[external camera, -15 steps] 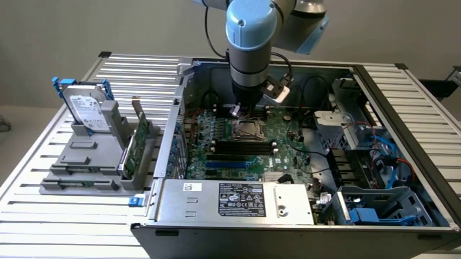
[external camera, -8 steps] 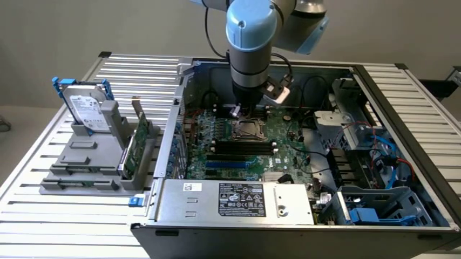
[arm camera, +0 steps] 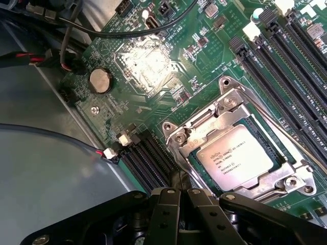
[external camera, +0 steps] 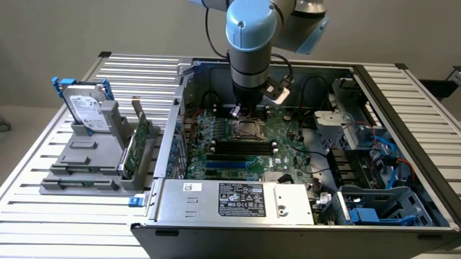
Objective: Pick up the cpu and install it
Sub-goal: 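Install the first cpu locking lever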
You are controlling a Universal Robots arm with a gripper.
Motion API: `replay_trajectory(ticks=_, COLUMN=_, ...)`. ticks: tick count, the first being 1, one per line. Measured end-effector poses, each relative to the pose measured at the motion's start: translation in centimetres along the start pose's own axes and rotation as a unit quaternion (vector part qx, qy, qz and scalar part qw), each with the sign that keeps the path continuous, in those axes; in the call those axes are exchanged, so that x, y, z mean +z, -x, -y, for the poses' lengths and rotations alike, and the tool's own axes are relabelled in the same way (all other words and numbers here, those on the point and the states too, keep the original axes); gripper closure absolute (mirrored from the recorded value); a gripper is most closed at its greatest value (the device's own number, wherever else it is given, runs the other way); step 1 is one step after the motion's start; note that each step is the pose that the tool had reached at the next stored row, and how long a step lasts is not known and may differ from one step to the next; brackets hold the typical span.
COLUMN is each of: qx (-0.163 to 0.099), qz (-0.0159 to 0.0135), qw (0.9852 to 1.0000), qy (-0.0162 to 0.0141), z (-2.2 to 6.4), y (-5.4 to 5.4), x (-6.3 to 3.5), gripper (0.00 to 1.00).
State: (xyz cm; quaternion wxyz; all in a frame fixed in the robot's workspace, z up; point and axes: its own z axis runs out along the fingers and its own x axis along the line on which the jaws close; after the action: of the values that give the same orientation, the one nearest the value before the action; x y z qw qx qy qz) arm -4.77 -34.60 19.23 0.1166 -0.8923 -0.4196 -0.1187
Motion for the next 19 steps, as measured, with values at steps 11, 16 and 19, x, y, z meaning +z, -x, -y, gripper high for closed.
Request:
replay_trajectory(ticks=11, qx=0.003, qz=0.0006, qw=1.0000, qy=-0.0051, z=0.13, y=-0.1, x=-0.58, gripper=0.89)
replay_trajectory(ticks=16, qx=0.005, qz=-0.0017, qw=0.9999, qy=-0.0118, z=0.30, y=-0.2, x=-1.19, gripper=0.89)
replay_trajectory(ticks=19, qx=0.005, qz=-0.0050, qw=0.9999, qy=-0.0150, z=0.41, y=-0.4, x=-1.72, gripper=0.89)
